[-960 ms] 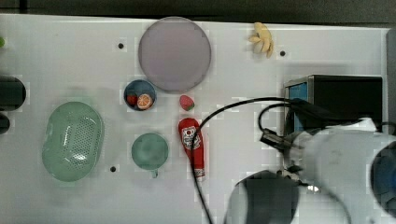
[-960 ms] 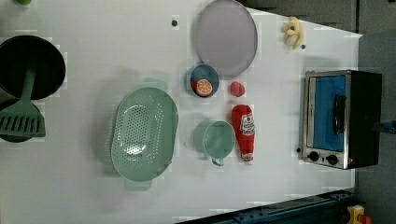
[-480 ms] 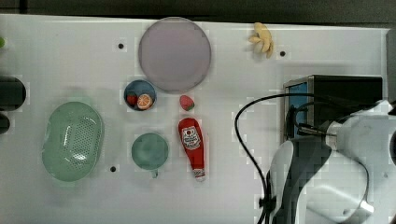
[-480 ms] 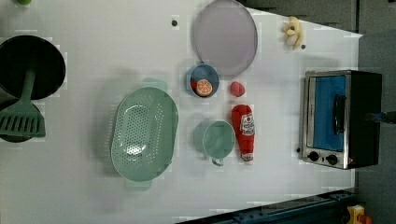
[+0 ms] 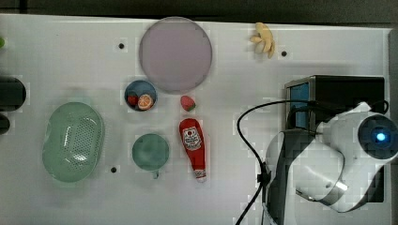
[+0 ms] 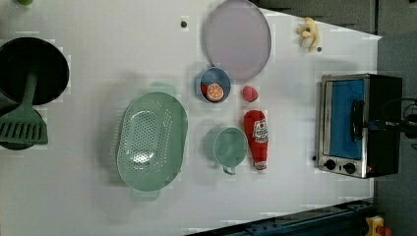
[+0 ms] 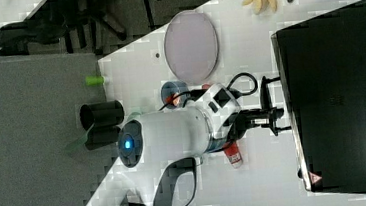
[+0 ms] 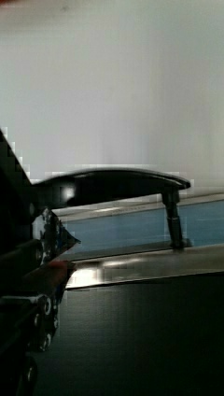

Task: Flap open oven.

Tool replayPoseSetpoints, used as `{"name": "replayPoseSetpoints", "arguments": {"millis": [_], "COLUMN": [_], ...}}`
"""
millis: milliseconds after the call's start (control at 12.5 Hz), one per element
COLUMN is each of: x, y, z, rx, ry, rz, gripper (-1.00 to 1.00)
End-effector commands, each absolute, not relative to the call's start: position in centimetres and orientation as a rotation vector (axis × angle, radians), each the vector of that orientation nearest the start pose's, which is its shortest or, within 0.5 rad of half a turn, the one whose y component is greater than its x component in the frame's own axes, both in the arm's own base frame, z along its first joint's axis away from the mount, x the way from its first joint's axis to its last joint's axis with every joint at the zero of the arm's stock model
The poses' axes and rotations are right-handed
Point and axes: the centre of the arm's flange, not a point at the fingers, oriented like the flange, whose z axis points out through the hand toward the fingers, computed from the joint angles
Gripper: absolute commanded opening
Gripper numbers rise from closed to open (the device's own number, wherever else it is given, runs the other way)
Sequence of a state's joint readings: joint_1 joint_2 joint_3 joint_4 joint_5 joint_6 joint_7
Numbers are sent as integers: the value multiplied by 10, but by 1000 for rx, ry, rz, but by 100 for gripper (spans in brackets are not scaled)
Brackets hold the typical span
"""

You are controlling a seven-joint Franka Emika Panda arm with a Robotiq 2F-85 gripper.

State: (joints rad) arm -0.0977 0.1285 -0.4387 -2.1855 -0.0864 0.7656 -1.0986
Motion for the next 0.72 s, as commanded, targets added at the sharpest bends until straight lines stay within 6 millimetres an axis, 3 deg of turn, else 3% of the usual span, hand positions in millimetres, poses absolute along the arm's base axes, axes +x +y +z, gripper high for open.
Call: {"name": "replayPoseSetpoints", "arguments": {"millis": [80, 240, 480, 720], "x": [475, 470, 475, 482], "y": [-271, -267, -259, -237], "z": [336, 320, 312, 306], "rx": [-3265, -3257, -3262, -3282], "ry": [146, 143, 110, 50], "rz": [-59, -9, 2, 32], "gripper": [-65, -65, -65, -65]}}
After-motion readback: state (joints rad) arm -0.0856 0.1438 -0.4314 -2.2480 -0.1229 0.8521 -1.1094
